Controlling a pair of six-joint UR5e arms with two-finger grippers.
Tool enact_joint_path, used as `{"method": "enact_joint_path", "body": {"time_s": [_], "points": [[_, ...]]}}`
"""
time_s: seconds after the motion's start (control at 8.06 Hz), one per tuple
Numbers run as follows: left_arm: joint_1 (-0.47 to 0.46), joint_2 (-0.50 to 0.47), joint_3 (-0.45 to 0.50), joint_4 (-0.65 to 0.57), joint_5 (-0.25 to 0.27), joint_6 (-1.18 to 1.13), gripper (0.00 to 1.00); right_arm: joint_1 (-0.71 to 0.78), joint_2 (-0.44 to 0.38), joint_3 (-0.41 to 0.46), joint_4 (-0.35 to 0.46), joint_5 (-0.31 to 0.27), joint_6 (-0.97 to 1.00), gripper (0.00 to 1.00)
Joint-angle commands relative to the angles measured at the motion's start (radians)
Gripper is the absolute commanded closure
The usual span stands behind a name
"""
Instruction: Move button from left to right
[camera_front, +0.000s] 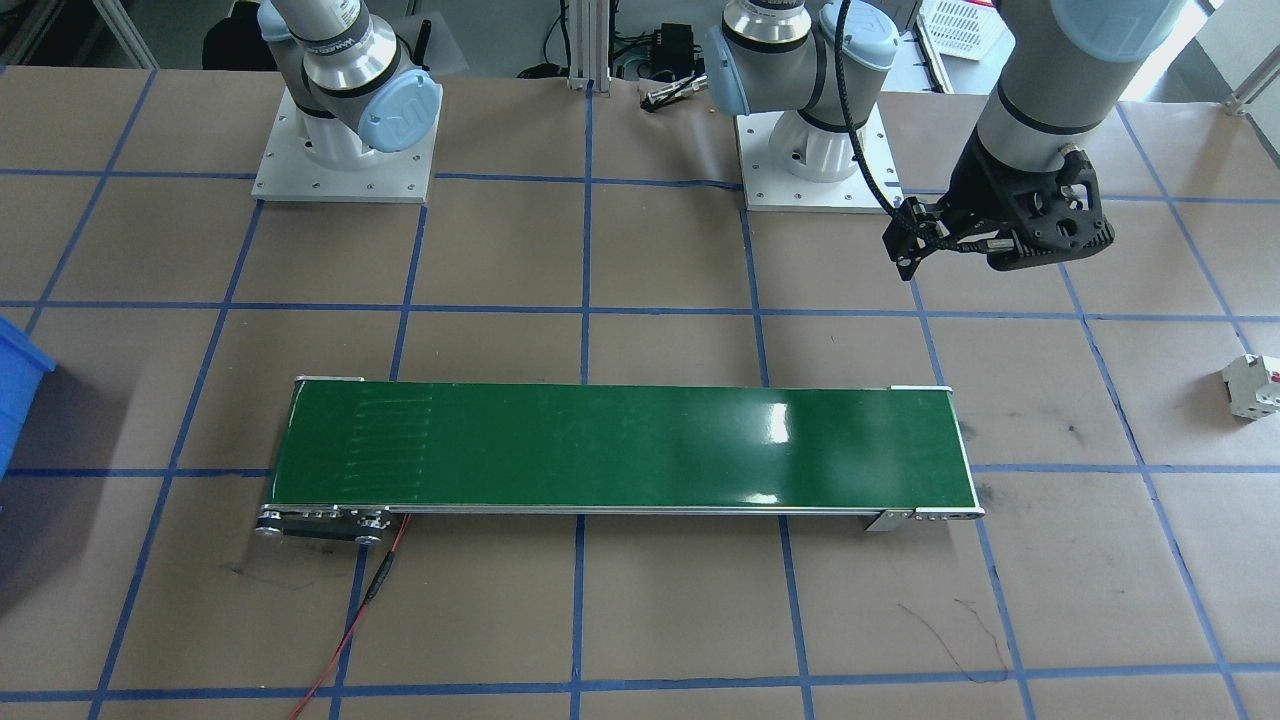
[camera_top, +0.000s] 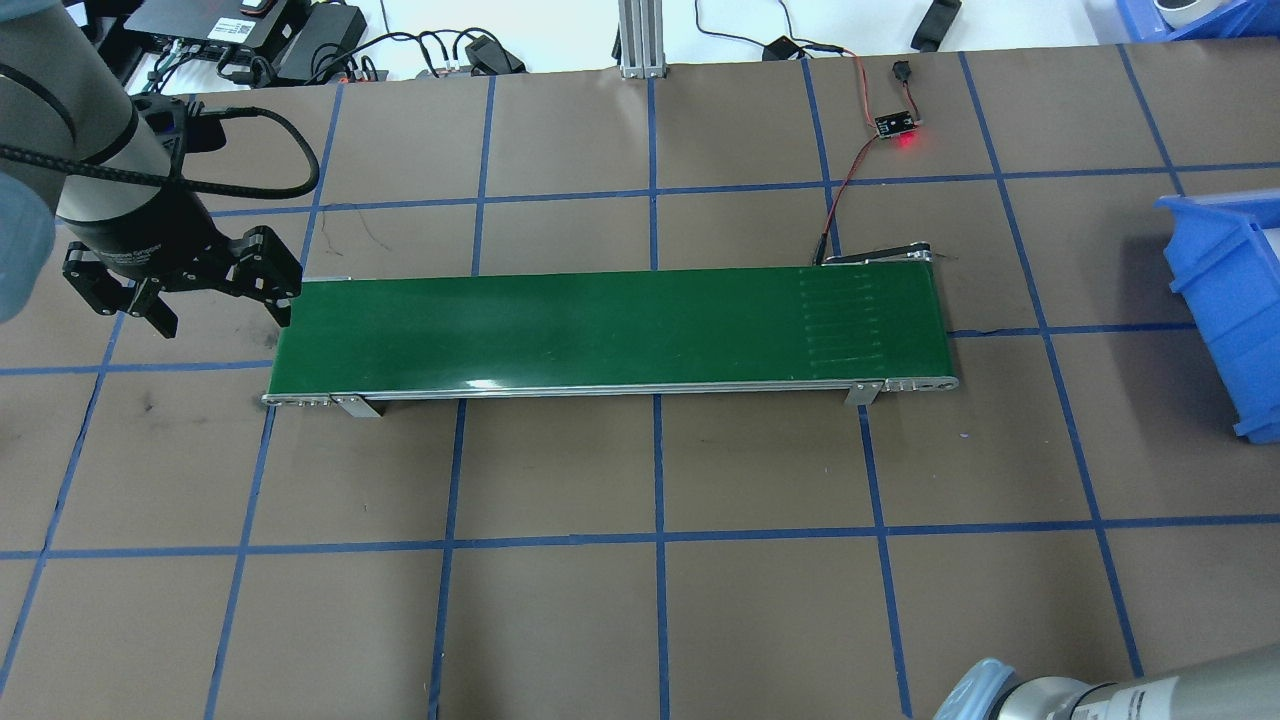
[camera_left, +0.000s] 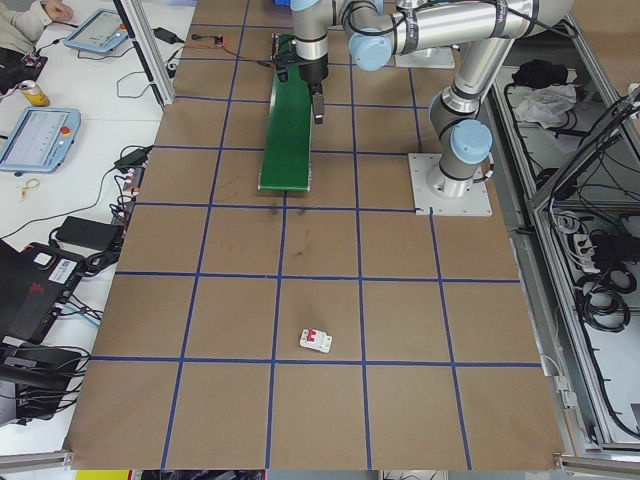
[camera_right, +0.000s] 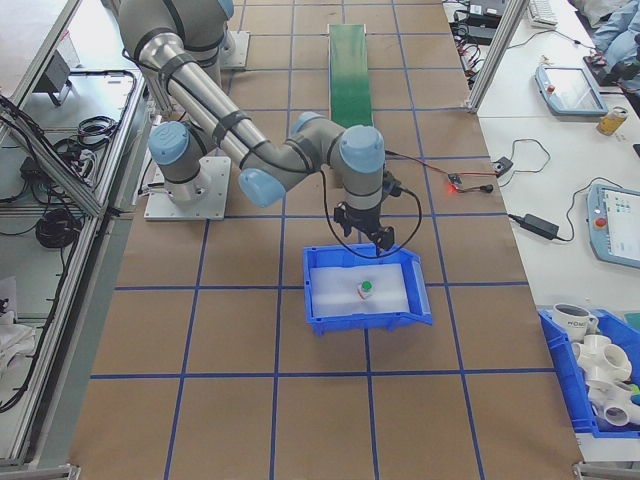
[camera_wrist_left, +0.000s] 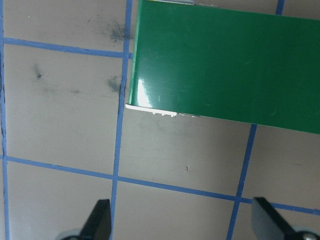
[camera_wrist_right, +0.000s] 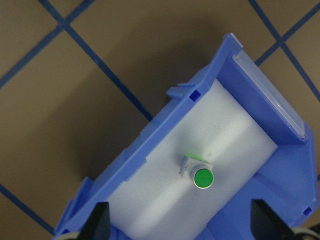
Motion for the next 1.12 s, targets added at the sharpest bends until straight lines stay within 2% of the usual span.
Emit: {"method": "enact_joint_path", "body": {"time_s": [0.0,0.37,0.5,0.74,0.99], "points": [[0.000,-0.002,-0.001,0.002,-0.001,0.002,0.00,0.183,-0.173,-0.011,0.185,-0.007,0.396,0.00],[0.000,-0.003,-0.007,0.028,-0.001,0.001,0.00,0.412,-0.231,-0.018,0.303,-0.048,0.893,0.00],[0.000,-0.003,-0.007,0.030,-0.001,0.001,0.00,0.488,-0.245,-0.030,0.344,-0.046,1.107,0.00],[0.000,-0.003,-0.007,0.028,-0.001,0.002,0.00,0.675,-0.248,-0.073,0.400,-0.050,1.369,0.00],[0.000,-0.003,-0.007,0.030,-0.001,0.002,0.00,0.806,-0.235,-0.076,0.398,-0.062,1.478,0.00]]}}
